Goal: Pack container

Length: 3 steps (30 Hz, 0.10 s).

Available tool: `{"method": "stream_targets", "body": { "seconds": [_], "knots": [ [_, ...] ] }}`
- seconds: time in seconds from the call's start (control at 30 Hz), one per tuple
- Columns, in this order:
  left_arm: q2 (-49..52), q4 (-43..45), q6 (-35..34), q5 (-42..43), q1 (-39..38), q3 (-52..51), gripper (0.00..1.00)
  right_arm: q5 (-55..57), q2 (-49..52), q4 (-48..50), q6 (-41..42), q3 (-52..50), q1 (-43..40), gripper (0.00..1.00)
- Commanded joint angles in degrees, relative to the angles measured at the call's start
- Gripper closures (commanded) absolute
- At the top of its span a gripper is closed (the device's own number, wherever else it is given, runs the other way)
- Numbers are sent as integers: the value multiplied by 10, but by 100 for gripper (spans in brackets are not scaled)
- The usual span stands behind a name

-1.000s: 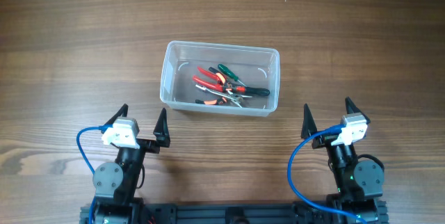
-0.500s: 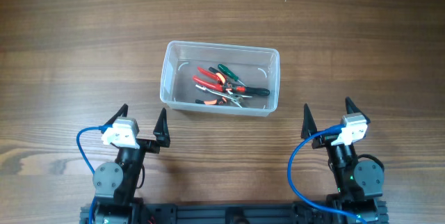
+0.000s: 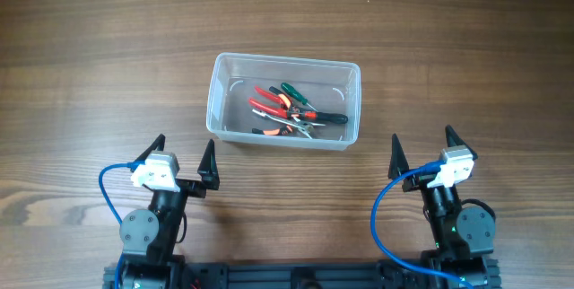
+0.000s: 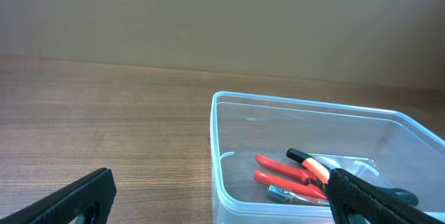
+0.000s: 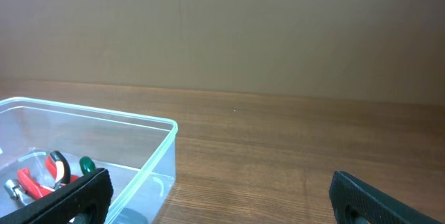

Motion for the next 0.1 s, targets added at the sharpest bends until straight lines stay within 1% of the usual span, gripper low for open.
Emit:
{"method": "stream_targets", "body": {
  "seconds": [0.0, 0.07],
  "knots": [
    [-5, -1, -10, -3, -5, -4, 0, -9, -2, 2, 6, 0, 4, 0],
    [-5, -1, -10, -3, -5, -4, 0, -9, -2, 2, 6, 0, 4, 0]
  ]
}}
